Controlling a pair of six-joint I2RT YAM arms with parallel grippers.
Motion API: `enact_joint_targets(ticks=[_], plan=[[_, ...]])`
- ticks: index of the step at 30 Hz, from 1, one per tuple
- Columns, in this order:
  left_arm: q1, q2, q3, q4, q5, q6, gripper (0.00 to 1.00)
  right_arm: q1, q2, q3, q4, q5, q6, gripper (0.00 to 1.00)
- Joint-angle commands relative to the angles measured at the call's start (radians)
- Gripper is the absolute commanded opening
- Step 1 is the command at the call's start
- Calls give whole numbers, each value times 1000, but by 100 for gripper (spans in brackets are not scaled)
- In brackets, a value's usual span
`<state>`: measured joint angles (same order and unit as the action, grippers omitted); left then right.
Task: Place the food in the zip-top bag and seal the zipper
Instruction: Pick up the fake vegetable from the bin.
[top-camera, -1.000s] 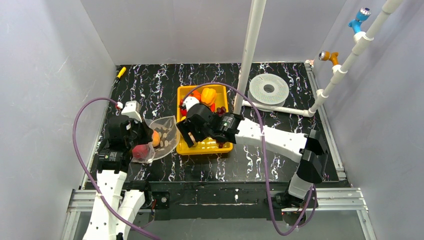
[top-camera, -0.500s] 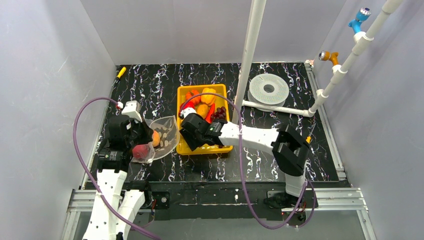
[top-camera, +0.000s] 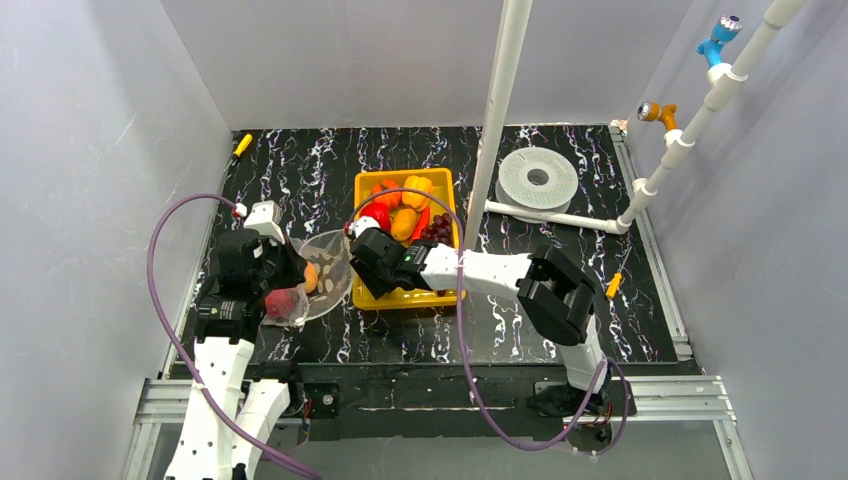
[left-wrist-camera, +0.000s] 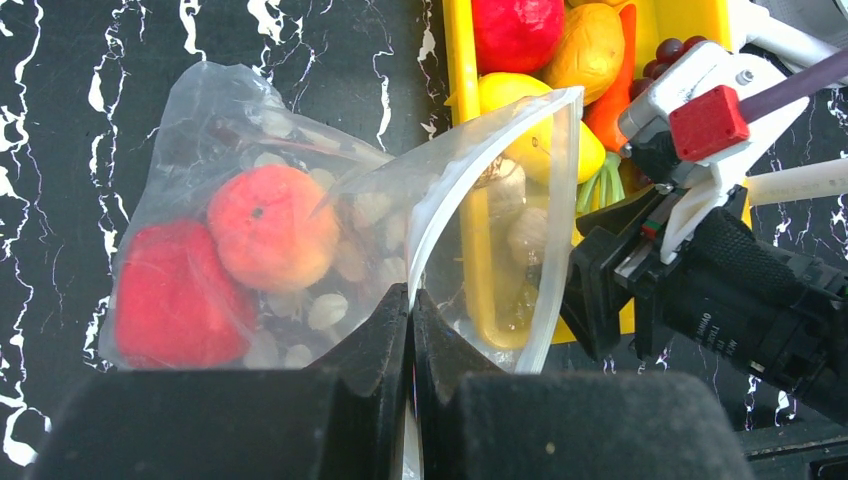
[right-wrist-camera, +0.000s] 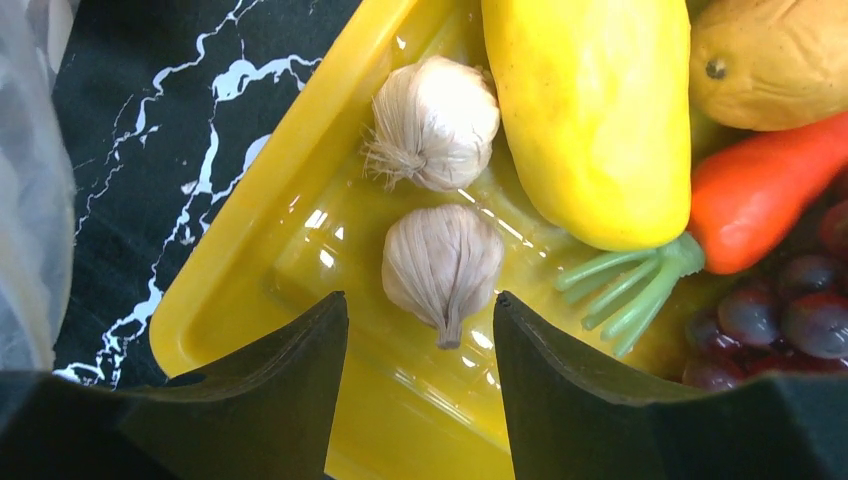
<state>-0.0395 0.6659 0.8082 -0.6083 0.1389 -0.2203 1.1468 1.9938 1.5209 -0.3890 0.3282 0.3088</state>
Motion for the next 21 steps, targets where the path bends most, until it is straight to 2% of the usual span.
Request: enact_joint_targets(ticks=[1, 6, 14, 21], plan=[[-2, -3, 9, -8, -11, 1, 0, -6, 32, 52, 49, 25, -22, 62], [-2, -3, 9, -9, -9, 0, 0, -10, 67, 67, 54, 23, -18, 61], [-3, 5, 12, -16, -34, -3, 0, -10, 66, 47, 57, 22, -9, 54], [-2, 3, 12, -18, -32, -4, 0, -10, 29, 24, 57, 33, -7, 43]])
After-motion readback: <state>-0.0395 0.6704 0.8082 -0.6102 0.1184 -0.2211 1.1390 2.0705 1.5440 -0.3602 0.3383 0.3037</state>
